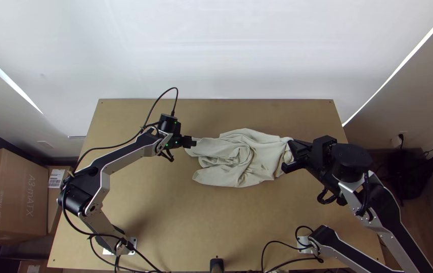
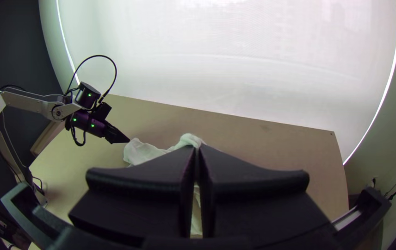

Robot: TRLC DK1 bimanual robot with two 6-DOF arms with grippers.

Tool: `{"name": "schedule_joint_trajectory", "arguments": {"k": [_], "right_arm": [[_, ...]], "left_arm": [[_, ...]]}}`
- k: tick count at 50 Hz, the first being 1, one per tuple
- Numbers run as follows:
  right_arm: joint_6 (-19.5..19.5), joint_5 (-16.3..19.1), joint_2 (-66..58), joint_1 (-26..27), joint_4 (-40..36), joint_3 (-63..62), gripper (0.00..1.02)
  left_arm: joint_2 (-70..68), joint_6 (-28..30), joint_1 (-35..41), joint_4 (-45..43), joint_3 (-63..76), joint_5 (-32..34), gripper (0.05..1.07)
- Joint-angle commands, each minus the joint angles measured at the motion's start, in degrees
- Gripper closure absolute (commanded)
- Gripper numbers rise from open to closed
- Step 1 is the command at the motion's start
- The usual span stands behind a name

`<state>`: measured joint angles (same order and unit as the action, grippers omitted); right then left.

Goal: Fold the t-shirt

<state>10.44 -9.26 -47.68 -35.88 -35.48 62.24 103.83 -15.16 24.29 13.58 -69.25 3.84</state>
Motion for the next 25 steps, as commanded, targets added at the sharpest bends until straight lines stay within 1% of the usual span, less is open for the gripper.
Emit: {"name": "schedule_joint_trajectory", "arguments": {"k": [1, 15, 21, 25], "right_arm": [[-0.42, -0.32, -0.04, 0.02, 0.24, -1.07, 1.0], [-1.21, -0.32, -1.19, 0.02, 1.21, -0.54, 1.0], [-1.3, -0.32, -1.8, 0.02, 1.65, -0.36, 1.0], [-1.56, -0.32, -2.24, 0.02, 1.91, -0.36, 1.0]], "left_arm": [[1.81, 1.01, -0.56, -0.93, -2.2, -0.06, 0.47], [5.59, 2.77, -1.44, -1.02, -3.08, -0.41, 0.46], [6.82, 2.68, -1.35, -0.75, -3.08, -0.85, 0.46], [7.09, 2.68, -1.18, -0.93, -2.29, -0.85, 0.48]]}}
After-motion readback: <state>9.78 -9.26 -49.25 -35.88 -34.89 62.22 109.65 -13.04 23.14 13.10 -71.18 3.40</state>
